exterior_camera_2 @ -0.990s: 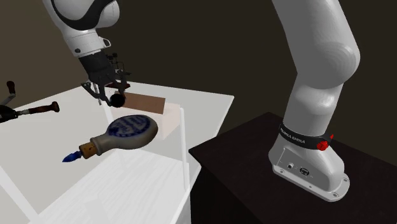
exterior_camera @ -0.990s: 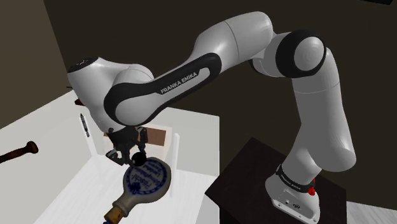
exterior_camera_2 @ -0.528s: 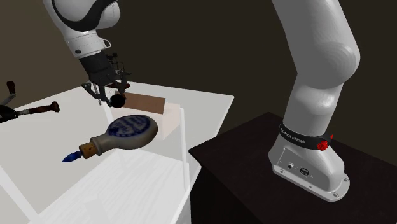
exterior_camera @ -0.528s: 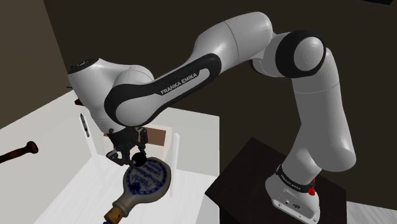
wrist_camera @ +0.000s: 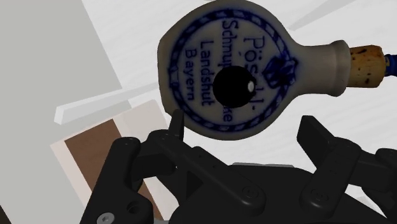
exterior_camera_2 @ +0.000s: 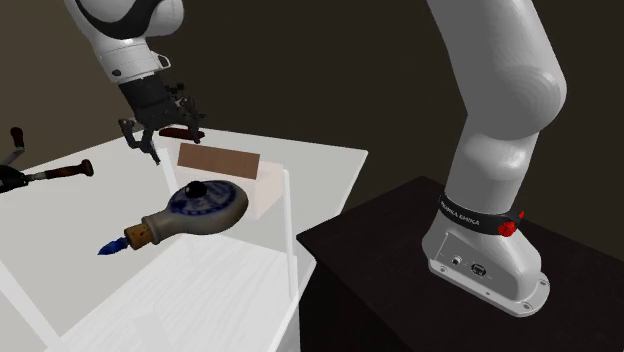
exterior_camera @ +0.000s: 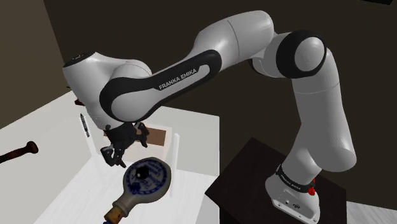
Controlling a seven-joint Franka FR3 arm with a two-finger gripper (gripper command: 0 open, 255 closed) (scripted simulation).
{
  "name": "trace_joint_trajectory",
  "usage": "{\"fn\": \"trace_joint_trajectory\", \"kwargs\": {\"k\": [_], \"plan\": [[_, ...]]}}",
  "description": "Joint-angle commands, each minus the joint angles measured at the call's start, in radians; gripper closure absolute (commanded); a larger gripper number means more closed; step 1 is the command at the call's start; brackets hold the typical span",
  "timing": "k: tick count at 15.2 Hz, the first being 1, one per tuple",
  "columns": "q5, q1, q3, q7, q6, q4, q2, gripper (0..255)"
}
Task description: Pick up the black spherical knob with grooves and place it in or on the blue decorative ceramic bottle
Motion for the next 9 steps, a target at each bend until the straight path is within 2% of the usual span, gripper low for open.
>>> {"fn": "trace_joint_trajectory", "kwargs": {"k": [1,2,9], "plan": [[0.007,0.008,0.004,-0.010,-0.060,0.058,-0.004,0],[0.008,0.014,0.004,-0.012,-0.087,0.088,-0.002,0],[0.008,0.015,0.004,-0.013,-0.087,0.088,-0.002,0]]}}
